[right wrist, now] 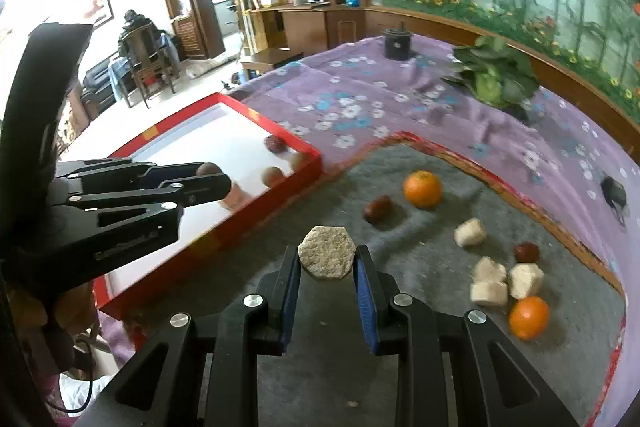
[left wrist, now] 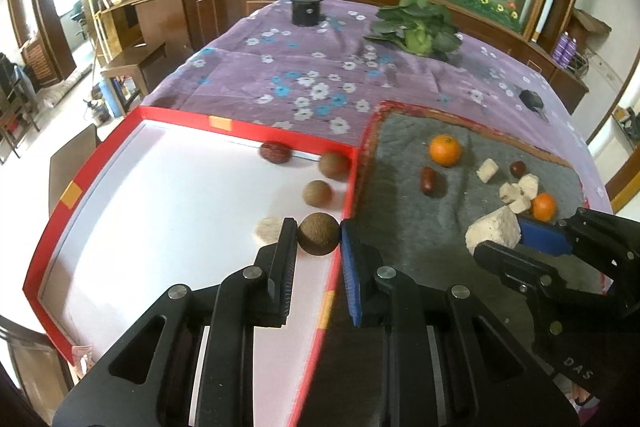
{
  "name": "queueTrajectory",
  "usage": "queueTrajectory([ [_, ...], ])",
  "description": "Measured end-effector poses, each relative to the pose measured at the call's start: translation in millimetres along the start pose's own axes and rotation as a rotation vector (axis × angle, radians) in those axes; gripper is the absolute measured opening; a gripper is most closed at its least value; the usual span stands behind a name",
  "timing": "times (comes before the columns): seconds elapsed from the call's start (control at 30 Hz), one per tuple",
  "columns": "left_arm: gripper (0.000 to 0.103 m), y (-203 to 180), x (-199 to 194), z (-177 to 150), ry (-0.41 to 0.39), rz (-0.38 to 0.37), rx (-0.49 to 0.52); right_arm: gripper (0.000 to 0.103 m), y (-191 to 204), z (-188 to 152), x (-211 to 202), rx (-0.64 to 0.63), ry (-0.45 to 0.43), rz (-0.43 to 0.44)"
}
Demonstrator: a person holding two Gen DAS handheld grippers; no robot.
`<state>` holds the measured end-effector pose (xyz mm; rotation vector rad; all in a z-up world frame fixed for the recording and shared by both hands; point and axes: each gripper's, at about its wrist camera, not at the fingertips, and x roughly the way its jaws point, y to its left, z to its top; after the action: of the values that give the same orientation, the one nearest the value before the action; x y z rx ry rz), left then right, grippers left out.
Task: Organize fruits
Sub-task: 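Carry the brown fruit and white cube into the tray and open both grippers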
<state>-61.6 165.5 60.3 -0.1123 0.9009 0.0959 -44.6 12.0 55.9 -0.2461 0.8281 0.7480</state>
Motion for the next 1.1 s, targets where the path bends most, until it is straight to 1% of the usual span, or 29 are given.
queueTrajectory([
  [0.33,0.021,45,2,4,0.015,0.015,-0.08,0.026,31,18,15,-0.063,0.013,0.051],
  [0.57,0.021,76,13,9,0.041,0.014,-0.138,0.026,51,32,32,-0.101,0.03,0.096],
  [0.77,0.021,93,28,9,0.068,0.031,-0.172,0.026,70,43,49,-0.131,0.059,0.153],
  [0.87,0.021,103,30,11,0.066,0.037,-0.193,0.026,80,46,56,-0.148,0.07,0.171],
  [0.97,0.021,111,33,14,0.07,0.049,-0.205,0.026,89,49,65,-0.15,0.082,0.208],
  [1.1,0.021,115,39,15,0.083,0.05,-0.207,0.026,97,49,77,-0.163,0.104,0.22],
])
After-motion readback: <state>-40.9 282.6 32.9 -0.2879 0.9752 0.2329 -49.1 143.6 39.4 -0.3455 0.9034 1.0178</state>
